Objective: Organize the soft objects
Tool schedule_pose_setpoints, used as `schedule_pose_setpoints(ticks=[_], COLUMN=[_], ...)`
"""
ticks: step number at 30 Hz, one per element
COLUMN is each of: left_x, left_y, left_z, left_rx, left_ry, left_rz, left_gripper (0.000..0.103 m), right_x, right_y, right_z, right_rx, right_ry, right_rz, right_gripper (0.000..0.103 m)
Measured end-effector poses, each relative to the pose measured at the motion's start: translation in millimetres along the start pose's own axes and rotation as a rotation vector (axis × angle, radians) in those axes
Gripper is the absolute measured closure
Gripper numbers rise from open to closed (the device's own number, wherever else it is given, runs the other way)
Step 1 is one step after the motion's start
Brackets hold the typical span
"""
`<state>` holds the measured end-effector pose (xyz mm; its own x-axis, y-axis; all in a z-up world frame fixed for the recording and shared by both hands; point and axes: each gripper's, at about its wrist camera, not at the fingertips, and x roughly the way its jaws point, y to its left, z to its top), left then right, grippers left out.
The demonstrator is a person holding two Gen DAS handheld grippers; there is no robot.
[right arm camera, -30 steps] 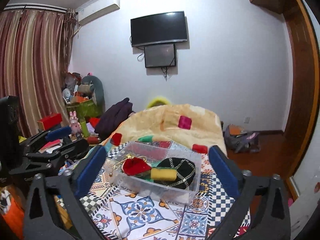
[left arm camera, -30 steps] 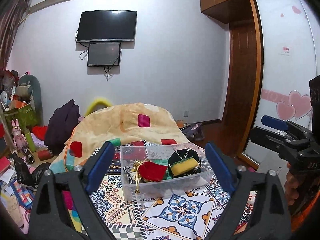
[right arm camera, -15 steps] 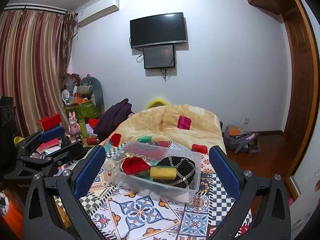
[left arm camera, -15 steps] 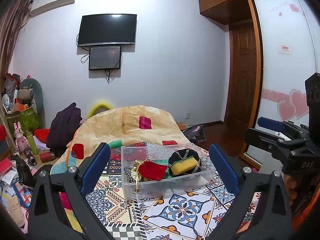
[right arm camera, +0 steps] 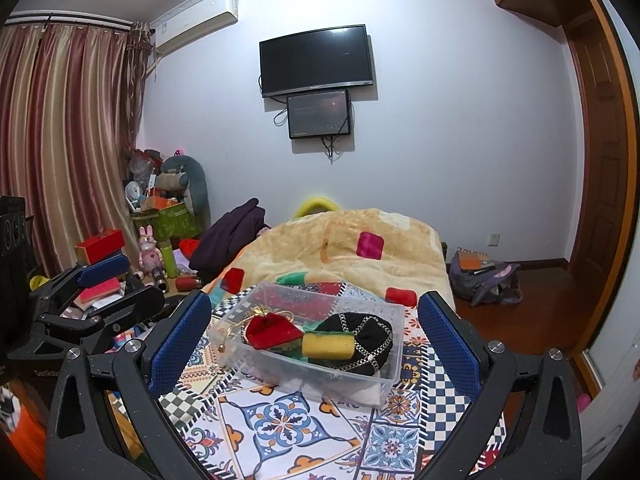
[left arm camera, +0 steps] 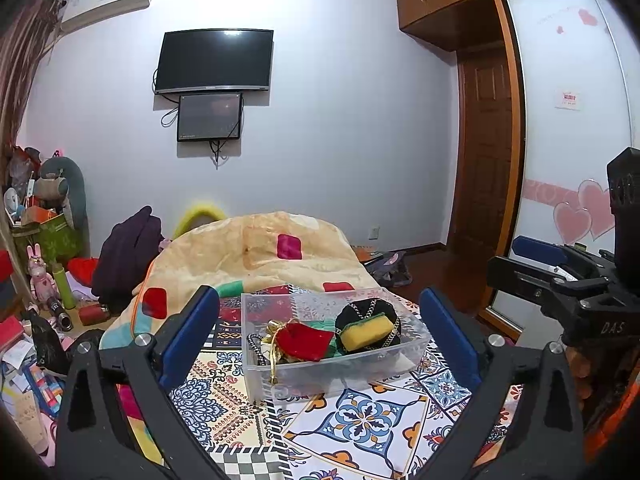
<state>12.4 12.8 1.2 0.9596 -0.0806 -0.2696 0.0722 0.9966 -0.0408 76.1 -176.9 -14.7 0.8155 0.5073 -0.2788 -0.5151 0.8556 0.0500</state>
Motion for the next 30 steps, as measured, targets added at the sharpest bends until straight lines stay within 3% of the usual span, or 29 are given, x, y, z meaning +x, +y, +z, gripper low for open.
schedule_pose_setpoints(ticks=[30], left_x=[-1.7], left_y=[-4.5], left_z=[1.6], left_rx=[0.003], left_ry=[-0.011], left_rz=[0.004], left_gripper=[0.001], right_x=[0.3], right_y=[-1.6], right_z=[1.3], right_rx=[0.016], right_ry=[0.001], right_rz=[0.012], right_gripper=[0.000])
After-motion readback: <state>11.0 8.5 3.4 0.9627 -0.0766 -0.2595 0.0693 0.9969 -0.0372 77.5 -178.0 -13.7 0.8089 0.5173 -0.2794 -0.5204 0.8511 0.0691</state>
